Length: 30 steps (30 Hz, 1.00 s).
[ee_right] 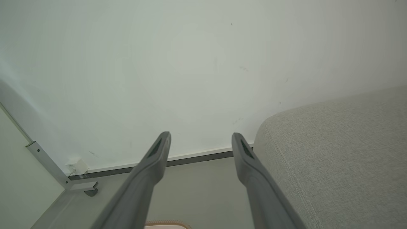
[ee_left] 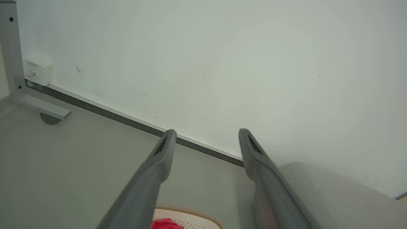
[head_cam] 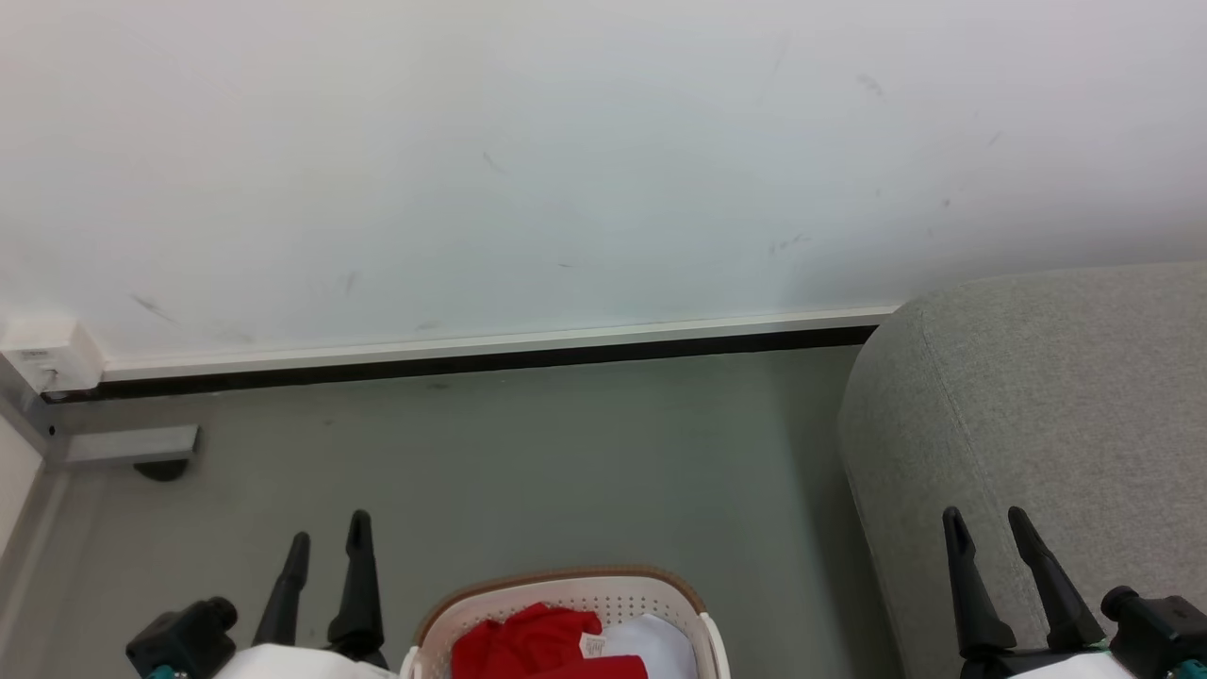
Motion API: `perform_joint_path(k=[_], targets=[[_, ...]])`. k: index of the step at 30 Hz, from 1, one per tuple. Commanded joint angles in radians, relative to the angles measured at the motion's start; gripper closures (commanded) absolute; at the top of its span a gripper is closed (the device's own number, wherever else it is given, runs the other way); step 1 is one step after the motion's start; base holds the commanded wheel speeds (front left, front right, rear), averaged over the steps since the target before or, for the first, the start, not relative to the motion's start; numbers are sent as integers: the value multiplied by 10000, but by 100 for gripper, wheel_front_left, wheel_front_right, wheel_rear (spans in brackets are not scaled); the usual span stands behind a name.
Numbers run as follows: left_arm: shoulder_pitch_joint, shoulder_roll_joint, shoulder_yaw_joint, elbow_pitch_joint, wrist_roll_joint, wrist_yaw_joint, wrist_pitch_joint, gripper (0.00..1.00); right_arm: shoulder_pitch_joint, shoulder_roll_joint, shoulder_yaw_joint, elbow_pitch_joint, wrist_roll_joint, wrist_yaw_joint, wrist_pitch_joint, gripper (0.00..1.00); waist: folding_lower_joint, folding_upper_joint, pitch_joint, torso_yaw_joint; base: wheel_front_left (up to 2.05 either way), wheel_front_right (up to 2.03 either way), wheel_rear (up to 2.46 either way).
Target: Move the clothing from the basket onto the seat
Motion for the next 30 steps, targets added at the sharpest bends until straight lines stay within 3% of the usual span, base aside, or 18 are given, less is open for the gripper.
perform_joint_path(k=[1, 30], targets=[[25, 110, -12, -129, 255, 31, -64, 0, -13, -45, 31, -79, -288, -11, -60, 0, 0, 0, -2, -2, 0, 0, 0], [373, 230, -194, -69, 3003, 347, -738, 0, 312, 213, -307, 128, -2296, -16, -745, 0, 0, 0, 4, 65, 0, 0, 0]])
